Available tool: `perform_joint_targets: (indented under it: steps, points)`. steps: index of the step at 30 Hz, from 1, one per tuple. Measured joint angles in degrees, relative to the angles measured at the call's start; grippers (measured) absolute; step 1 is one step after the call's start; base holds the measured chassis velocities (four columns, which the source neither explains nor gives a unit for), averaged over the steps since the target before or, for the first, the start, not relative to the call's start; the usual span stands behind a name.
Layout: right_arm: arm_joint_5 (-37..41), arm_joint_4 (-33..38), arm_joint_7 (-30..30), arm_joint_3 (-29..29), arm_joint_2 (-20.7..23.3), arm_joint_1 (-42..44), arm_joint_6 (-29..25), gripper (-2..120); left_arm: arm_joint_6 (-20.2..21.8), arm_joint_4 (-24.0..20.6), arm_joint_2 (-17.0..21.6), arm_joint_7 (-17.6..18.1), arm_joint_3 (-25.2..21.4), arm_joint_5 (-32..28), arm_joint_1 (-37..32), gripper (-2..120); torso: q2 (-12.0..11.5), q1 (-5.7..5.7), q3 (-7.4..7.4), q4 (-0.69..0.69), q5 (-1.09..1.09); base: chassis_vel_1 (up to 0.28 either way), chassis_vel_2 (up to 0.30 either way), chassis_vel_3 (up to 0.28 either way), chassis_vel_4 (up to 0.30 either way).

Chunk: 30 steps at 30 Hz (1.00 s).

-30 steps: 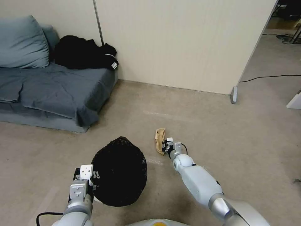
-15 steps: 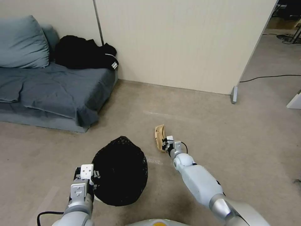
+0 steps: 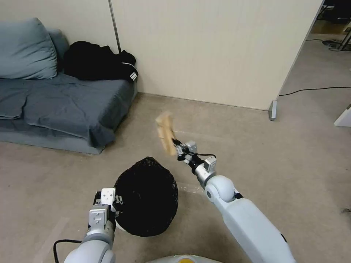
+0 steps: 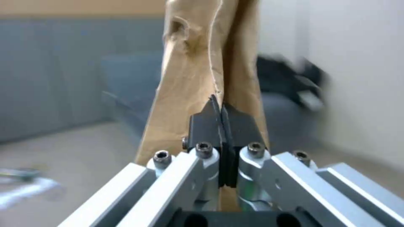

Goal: Pick up the trash bin, then pick up the garbage from the floor and place it into the trash bin.

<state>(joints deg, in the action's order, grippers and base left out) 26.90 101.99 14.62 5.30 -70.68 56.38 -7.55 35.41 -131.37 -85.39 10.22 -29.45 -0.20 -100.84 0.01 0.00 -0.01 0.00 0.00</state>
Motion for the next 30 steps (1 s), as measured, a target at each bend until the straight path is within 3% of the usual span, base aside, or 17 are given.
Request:
perform_joint_targets:
  steps: [3, 7, 12, 17, 30]
  points:
    - [1.00, 6.10, 1.09, 5.30, 3.99, 0.10, -1.19, 0, 0.03, -0.01, 0.38, -0.01, 0.66, -0.09, -0.26, 3, 0.00, 0.00, 0.00, 0.00, 0.01, 0.000, 0.000, 0.000, 0.000]
    - [1.39, 8.62, 1.16, 10.55, 6.83, -1.68, -1.81, 0, 0.08, -0.28, 0.47, -0.06, 1.50, 0.00, -0.52, 3, 0.00, 0.00, 0.00, 0.00, 0.00, 0.000, 0.000, 0.000, 0.000]
    - [1.85, 7.64, 0.42, 15.93, 7.03, -5.50, -1.84, 0, 0.12, -0.29, 0.19, -0.03, 2.59, 0.88, -0.73, 3, 0.00, 0.00, 0.00, 0.02, 0.00, 0.000, 0.000, 0.000, 0.000]
    - [1.63, 6.87, 0.26, 16.91, 7.75, -5.52, -1.81, 0, 0.14, -0.44, 0.07, 0.02, 2.79, 1.07, -0.73, 3, 0.00, 0.00, 0.00, 0.02, 0.00, 0.000, 0.000, 0.000, 0.000]
    - [-0.56, 10.06, 1.76, 12.74, 15.37, 2.17, -2.82, 0, 0.26, -0.65, 1.05, -0.03, 1.90, 0.88, -0.46, 3, 0.00, 0.00, 0.00, 0.00, 0.01, 0.000, 0.000, 0.000, 0.000]
